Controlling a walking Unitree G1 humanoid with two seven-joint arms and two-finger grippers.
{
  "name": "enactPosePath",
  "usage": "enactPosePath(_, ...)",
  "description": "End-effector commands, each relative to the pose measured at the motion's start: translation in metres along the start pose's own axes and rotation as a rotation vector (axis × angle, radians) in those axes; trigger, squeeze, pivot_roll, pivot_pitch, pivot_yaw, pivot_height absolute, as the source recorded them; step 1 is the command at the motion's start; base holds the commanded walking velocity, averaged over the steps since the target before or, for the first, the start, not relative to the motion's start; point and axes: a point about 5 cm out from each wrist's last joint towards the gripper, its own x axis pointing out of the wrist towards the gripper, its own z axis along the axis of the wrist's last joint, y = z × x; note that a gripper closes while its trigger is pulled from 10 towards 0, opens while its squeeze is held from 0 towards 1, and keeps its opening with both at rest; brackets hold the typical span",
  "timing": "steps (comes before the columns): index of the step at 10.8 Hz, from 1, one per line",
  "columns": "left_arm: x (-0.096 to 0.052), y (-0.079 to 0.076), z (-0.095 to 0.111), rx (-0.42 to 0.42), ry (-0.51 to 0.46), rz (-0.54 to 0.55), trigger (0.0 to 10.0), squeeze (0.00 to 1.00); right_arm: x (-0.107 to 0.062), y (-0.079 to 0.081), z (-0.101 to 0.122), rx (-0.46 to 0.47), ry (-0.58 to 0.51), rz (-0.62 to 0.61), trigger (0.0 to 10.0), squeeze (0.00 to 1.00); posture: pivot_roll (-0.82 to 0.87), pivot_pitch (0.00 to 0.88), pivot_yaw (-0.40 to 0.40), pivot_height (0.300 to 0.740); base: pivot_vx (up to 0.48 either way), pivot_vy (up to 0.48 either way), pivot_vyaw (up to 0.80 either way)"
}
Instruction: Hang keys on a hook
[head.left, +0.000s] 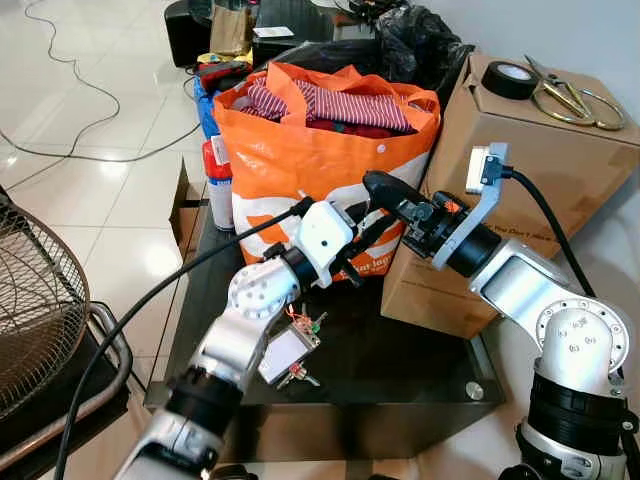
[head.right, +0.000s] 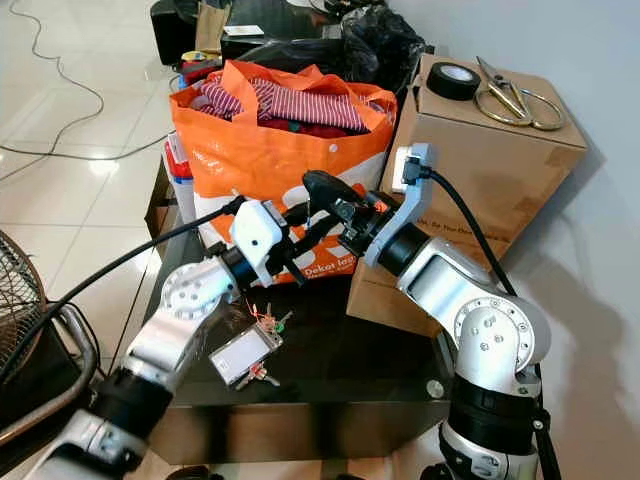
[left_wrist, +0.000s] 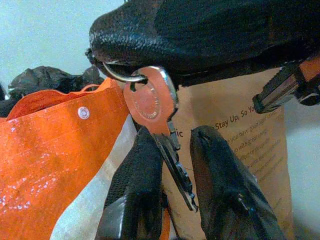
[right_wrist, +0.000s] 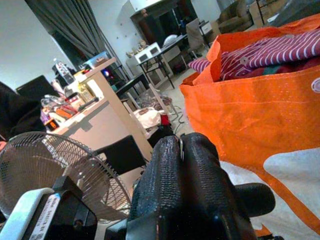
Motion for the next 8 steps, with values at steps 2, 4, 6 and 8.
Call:
enactPosePath(2,-0.003,0.001,0.005,0.008,-0.022,0.037,0.0,0.0,-0.003,-0.003,0.002,0.012,-0.005,-0.015,0.0,0.0,-0.03,0.0,-0.108,0.74,0.0,0.0,0.0)
enactPosePath(4,-0.006,0.001,0.004,0.018,-0.017,0.049,0.0,0.0,-0.003,-0.004,0.001,0.02,0.004,-0.023,0.0,0.0,-0.03,0.0,-0.112,0.74,0.0,0.0,0.0)
enactPosePath(6,-0.009,-0.002,0.004,0.019,-0.013,0.05,0.0,0.0,-0.004,-0.007,0.0,0.029,0.007,-0.039,0.0,0.0,-0.02,0.0,-0.117,0.74,0.0,0.0,0.0)
enactPosePath(8,-0.013,-0.002,0.004,0.023,-0.011,0.061,0.0,0.0,-0.004,-0.01,-0.002,0.035,0.018,-0.059,0.0,0.0,-0.01,0.0,-0.123,0.74,0.0,0.0,0.0)
